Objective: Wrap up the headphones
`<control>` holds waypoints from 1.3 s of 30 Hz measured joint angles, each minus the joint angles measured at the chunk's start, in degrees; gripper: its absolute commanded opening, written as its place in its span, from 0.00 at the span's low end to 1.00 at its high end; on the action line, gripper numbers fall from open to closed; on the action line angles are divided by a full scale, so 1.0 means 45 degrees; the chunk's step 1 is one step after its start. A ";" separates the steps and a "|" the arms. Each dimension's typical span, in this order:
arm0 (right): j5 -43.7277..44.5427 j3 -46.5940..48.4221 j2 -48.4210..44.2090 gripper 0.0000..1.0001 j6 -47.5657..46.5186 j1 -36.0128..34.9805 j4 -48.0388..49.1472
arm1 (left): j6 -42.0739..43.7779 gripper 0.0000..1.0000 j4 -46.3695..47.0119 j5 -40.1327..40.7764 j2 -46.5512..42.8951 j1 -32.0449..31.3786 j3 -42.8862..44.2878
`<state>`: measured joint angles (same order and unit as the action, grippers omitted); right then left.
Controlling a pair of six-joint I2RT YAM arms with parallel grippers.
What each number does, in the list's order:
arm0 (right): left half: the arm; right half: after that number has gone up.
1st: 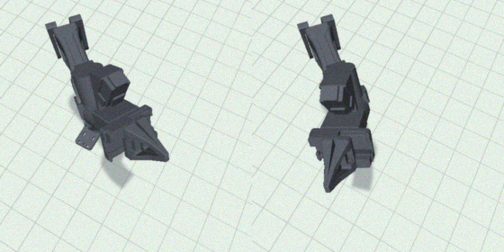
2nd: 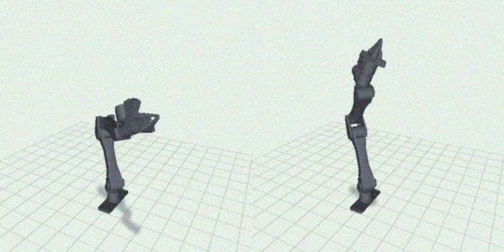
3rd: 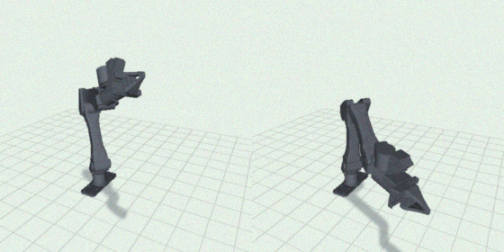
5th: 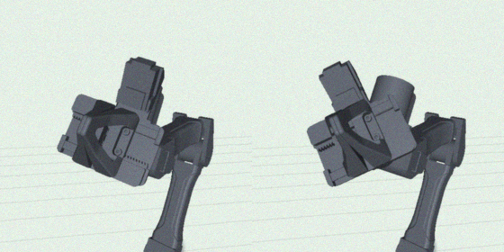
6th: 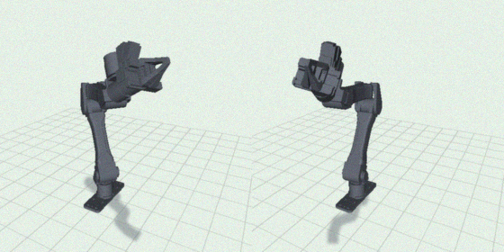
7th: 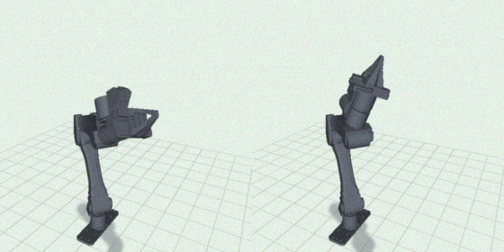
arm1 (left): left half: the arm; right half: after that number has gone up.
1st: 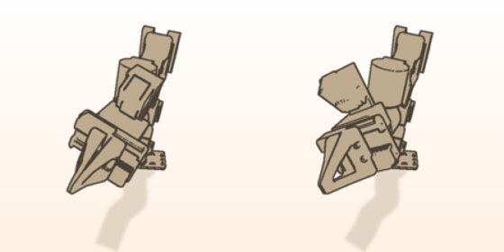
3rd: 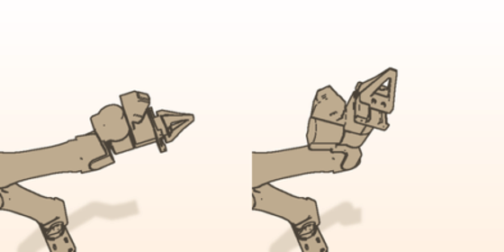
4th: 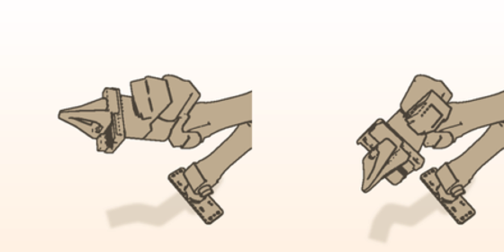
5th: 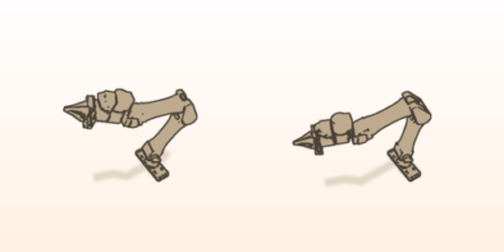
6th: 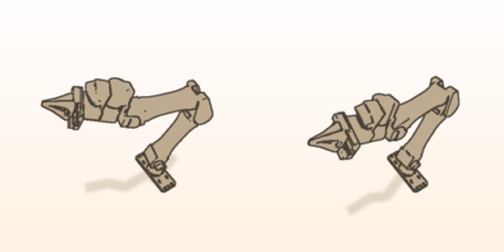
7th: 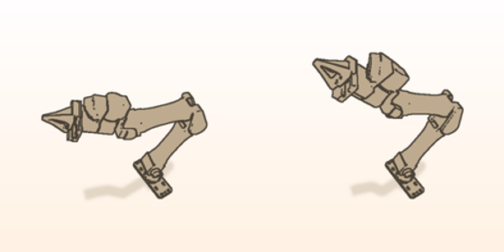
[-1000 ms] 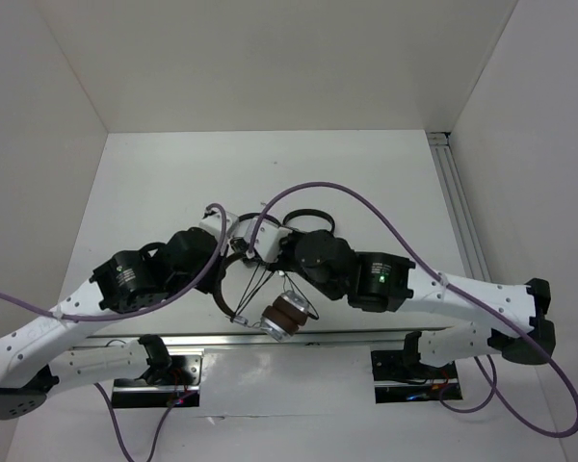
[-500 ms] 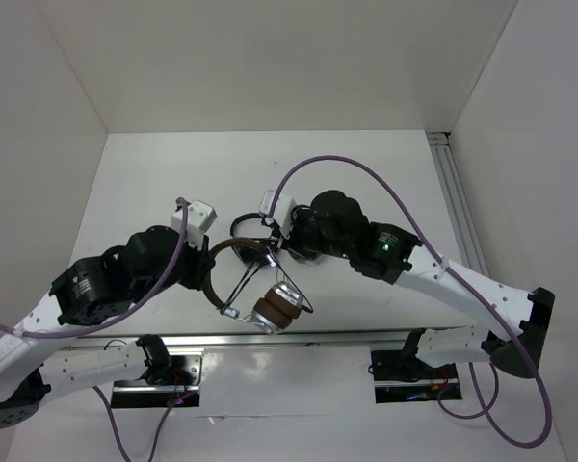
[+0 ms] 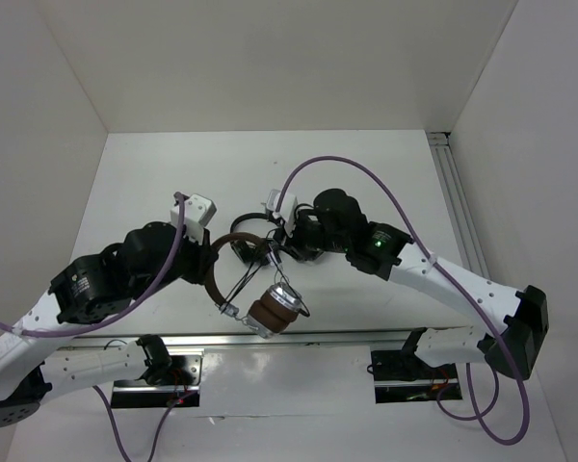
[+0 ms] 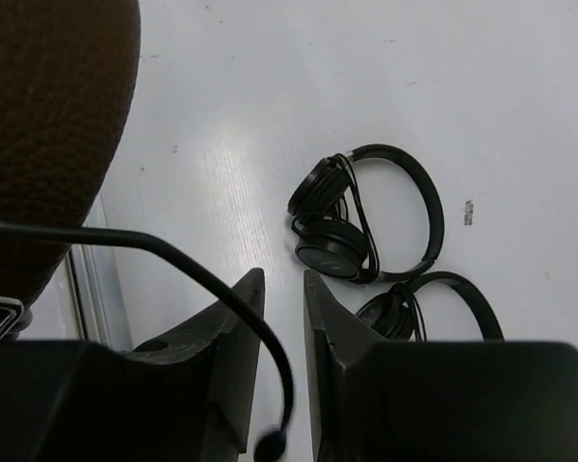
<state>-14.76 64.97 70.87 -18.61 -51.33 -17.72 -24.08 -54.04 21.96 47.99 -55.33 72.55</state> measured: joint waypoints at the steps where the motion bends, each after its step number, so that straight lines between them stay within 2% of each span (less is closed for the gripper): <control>1: -0.0029 -0.0141 0.0000 0.31 0.0058 0.0005 0.0112 | -0.0039 0.00 0.0117 0.0083 0.0005 0.0000 0.0000; 10: -0.0238 -0.1574 -0.0238 0.32 0.0685 0.0049 0.1477 | -0.0869 0.00 0.0403 0.1724 -0.0107 0.0000 0.0000; 12: -0.0257 -0.2074 -0.0471 0.39 0.0899 0.0083 0.1836 | -0.1078 0.00 0.0398 0.1991 -0.0141 0.0015 0.0000; 16: -0.0160 -0.2871 -0.0685 0.46 0.1307 0.0151 0.2467 | -0.1409 0.00 0.0379 0.2273 -0.0146 0.0073 0.0000; 18: -0.0092 -0.3254 -0.0704 0.46 0.1496 0.0170 0.2832 | -0.1564 0.00 0.0350 0.2307 -0.0165 0.0165 0.0000; 19: -0.0029 -0.3434 -0.0709 0.57 0.1593 0.0170 0.2977 | -0.1705 0.00 0.0330 0.2317 -0.0189 0.0238 0.0000; 22: 0.0223 -0.3861 -0.0695 0.58 0.1904 0.0170 0.3361 | -0.2040 0.00 0.0277 0.2404 -0.0311 0.0403 0.0000; 23: 0.0311 -0.3997 -0.0695 0.78 0.2011 0.0170 0.3507 | -0.2127 0.00 0.0277 0.2433 -0.0359 0.0432 0.0000; 31: 0.2671 -0.5901 -0.1273 0.79 0.3094 0.0194 0.4886 | -0.3113 0.00 -0.0107 0.2851 -0.0447 0.0704 0.0000; 39: 0.4391 -0.6849 -0.5260 0.77 0.4192 0.0194 0.5032 | -0.4556 0.00 -0.1146 0.3691 -0.0539 0.0733 -0.0024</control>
<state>4.99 34.15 47.20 0.25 -50.46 4.93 -44.58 -59.20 38.57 45.56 -52.03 72.44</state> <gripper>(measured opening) 0.778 0.186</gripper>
